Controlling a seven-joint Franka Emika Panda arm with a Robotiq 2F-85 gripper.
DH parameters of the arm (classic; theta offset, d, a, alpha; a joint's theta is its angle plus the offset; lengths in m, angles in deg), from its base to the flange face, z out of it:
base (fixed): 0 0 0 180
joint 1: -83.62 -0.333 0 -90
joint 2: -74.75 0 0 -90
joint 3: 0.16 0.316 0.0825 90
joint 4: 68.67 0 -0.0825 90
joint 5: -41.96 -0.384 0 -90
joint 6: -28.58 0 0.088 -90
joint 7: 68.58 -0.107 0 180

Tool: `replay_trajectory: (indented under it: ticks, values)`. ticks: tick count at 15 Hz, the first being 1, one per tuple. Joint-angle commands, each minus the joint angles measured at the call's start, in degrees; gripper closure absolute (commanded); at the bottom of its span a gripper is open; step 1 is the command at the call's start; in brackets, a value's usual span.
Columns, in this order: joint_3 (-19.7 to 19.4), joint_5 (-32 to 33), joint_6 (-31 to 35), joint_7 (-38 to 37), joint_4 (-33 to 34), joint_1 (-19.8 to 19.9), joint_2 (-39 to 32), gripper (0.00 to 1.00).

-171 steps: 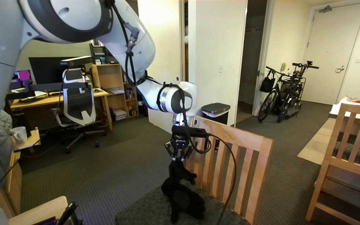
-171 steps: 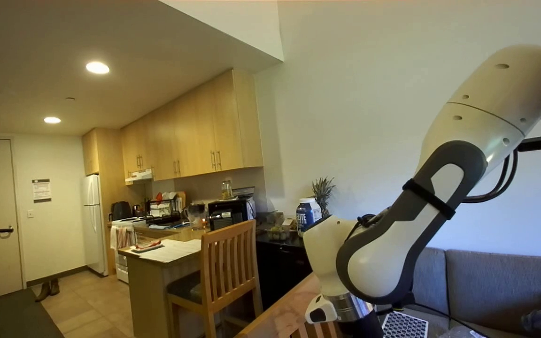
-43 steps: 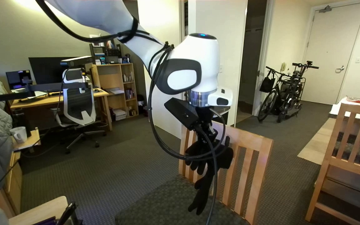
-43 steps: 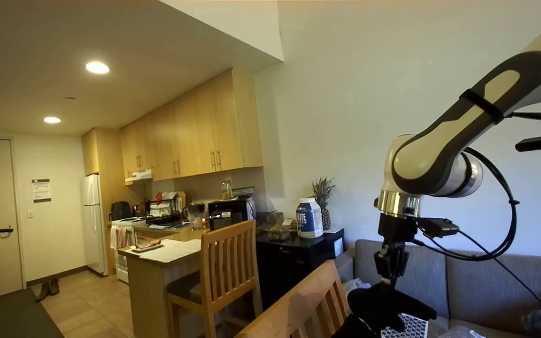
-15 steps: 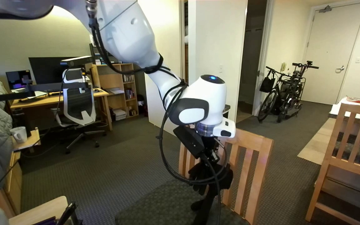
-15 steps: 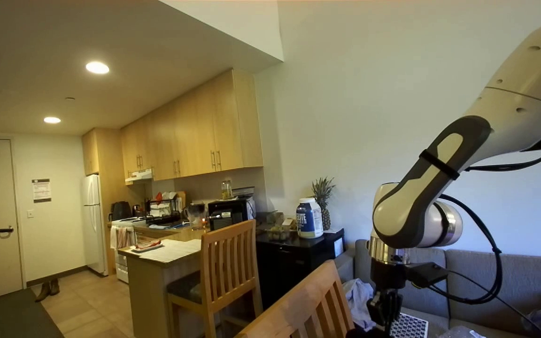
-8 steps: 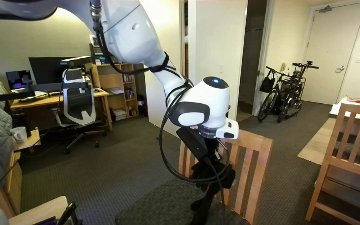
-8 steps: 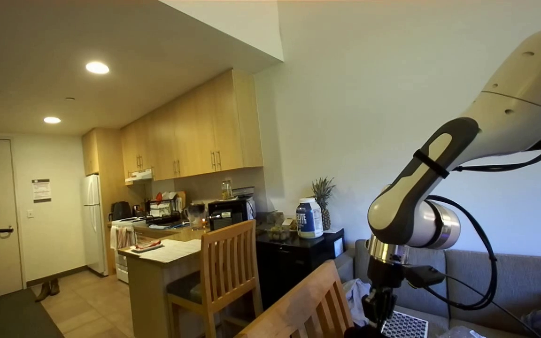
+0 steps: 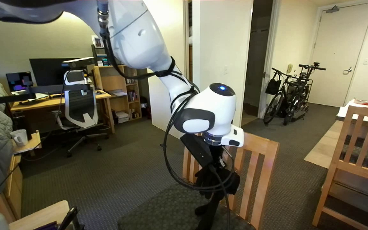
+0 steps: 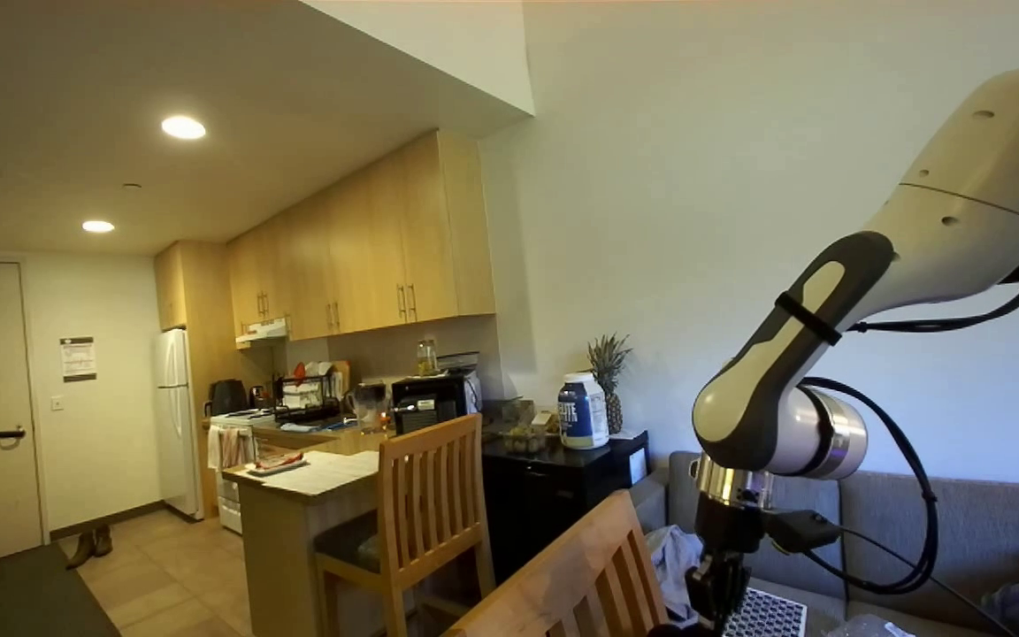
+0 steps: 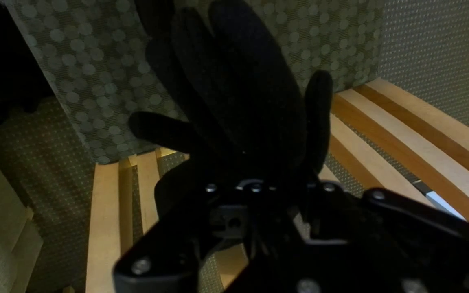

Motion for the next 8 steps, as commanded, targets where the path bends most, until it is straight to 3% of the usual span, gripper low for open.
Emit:
replay_trajectory:
  ticks: [1,8]
  values:
    - [1.2,-0.7,1.4,2.9,0.1,1.1,-1.6,0.96]
    - [1.0,1.1,1.0,2.1,0.6,1.4,-5.2,0.96]
